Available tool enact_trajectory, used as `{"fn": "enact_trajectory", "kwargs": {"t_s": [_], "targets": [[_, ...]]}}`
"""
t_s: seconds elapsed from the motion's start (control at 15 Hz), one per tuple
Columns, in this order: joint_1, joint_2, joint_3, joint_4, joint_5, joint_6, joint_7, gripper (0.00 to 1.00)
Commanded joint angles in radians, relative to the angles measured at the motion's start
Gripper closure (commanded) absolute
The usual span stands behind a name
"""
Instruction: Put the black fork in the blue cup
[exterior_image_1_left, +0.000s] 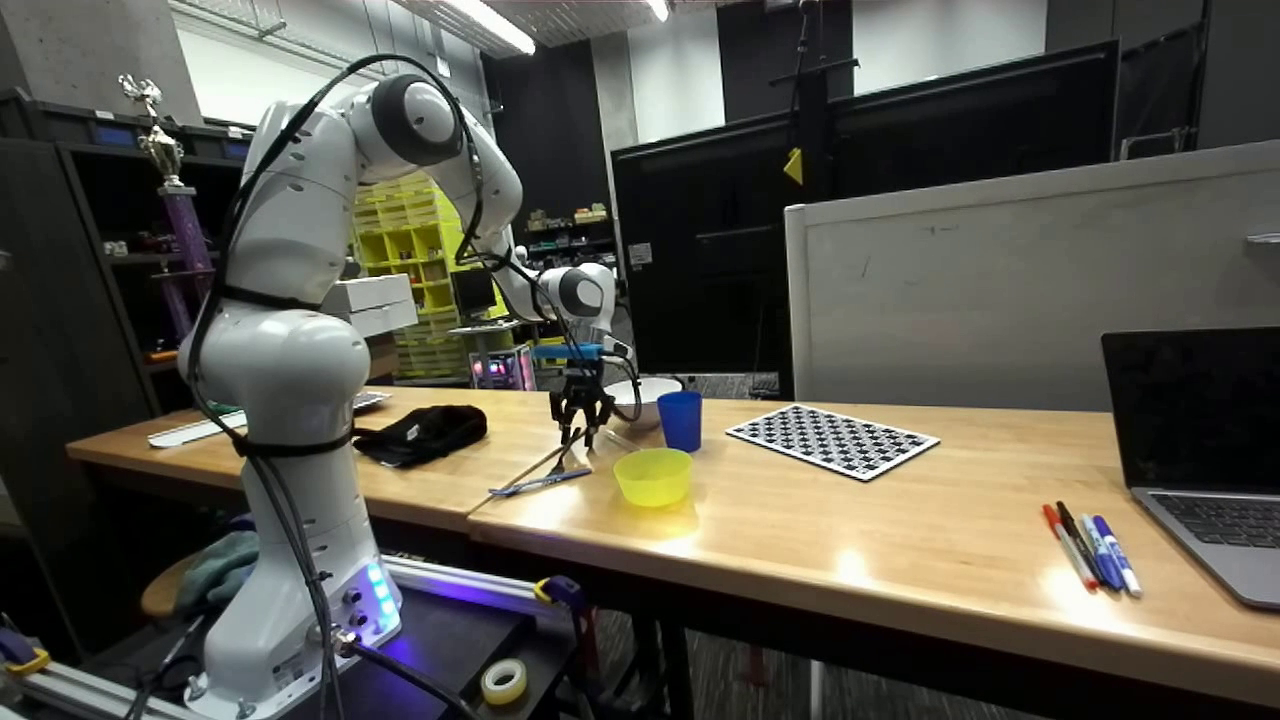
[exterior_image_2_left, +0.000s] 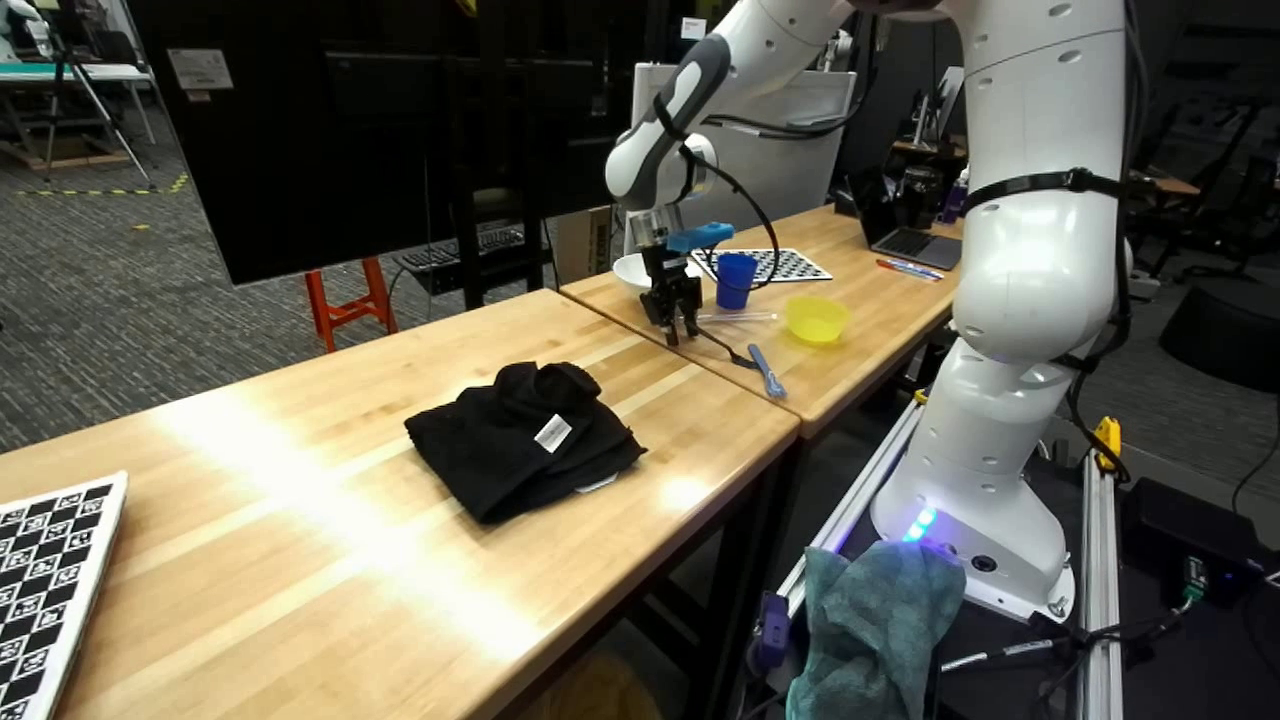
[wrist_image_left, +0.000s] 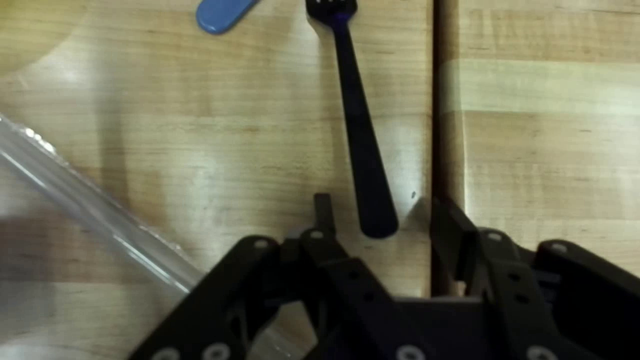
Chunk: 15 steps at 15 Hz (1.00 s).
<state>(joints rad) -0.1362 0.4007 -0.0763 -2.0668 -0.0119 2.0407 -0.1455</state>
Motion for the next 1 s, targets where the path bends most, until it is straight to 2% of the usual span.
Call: {"fn": "enact_trajectory", "kwargs": {"t_s": [0.0, 0.13, 0.2, 0.33, 0.93], "targets": [[-0.004, -0.007, 0.002, 0.0, 0.012, -0.044, -0.004, 0.78], [-0.004, -0.005, 0.001, 0.008, 0.011, -0.067, -0.002, 0.95], [-0.002, -0.007, 0.0, 0.007, 0.008, -0.079, 0.001, 1.0], [0.0, -0.007, 0.0, 0.011, 0.005, -0.102, 0.004, 0.96], [0.018, -0.065, -0.009, 0.01, -0.031, -0.142, 0.039, 0.96]]}}
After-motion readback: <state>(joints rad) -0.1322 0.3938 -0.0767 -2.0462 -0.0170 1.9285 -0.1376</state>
